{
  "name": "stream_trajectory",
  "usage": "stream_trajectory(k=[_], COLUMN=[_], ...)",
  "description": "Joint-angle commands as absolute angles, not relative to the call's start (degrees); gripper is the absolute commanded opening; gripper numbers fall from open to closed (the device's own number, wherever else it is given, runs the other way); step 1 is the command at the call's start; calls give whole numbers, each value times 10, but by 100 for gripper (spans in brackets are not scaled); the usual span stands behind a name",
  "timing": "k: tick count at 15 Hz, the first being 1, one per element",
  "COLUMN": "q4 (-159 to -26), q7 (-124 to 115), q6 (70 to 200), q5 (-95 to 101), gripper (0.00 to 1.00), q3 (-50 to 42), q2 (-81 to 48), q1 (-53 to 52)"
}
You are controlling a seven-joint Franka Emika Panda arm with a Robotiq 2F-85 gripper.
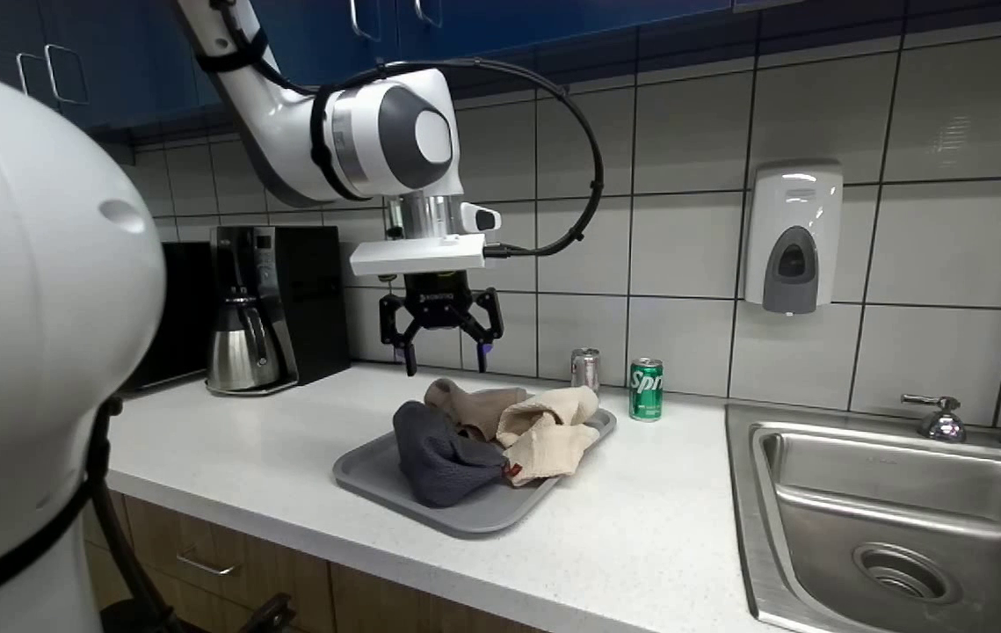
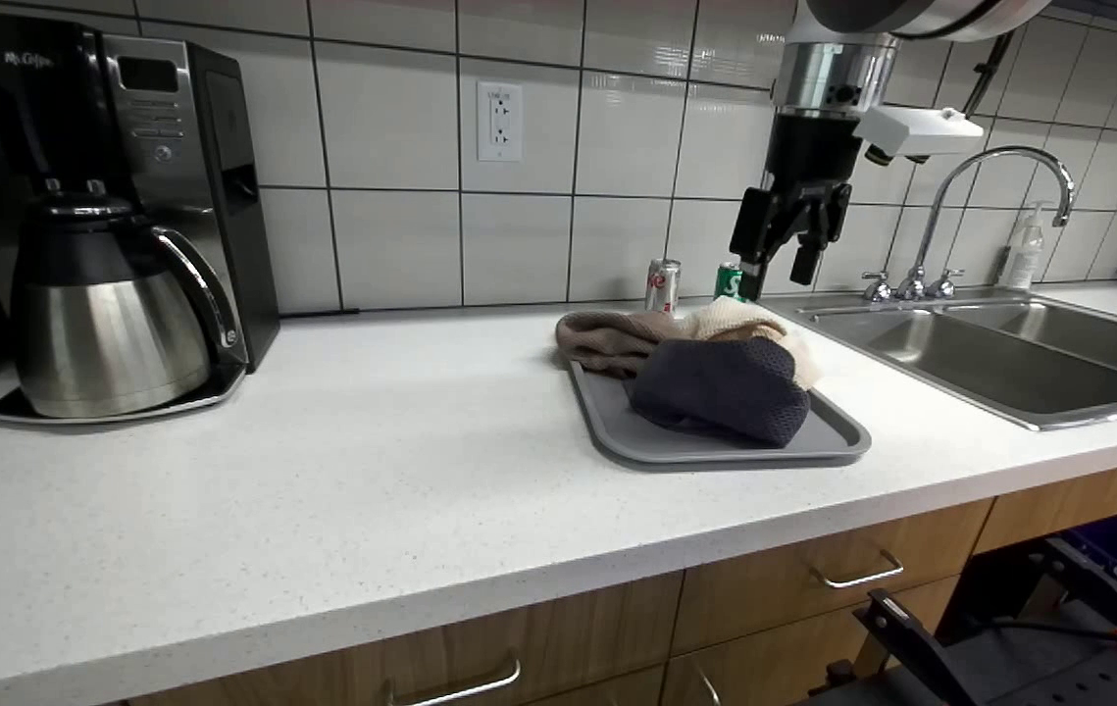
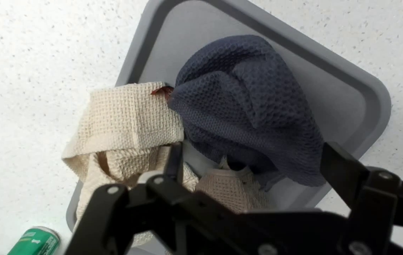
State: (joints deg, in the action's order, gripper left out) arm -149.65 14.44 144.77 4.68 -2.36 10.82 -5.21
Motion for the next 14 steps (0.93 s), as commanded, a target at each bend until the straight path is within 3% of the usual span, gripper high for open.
stream_trajectory(k=[1, 14], q4=[-1527, -1523], q7=[173, 152], q6=[1451, 1447], q5=[35, 42], gripper=[100, 100], q3=[-27, -23], q2=[146, 131], q1=[-41, -38])
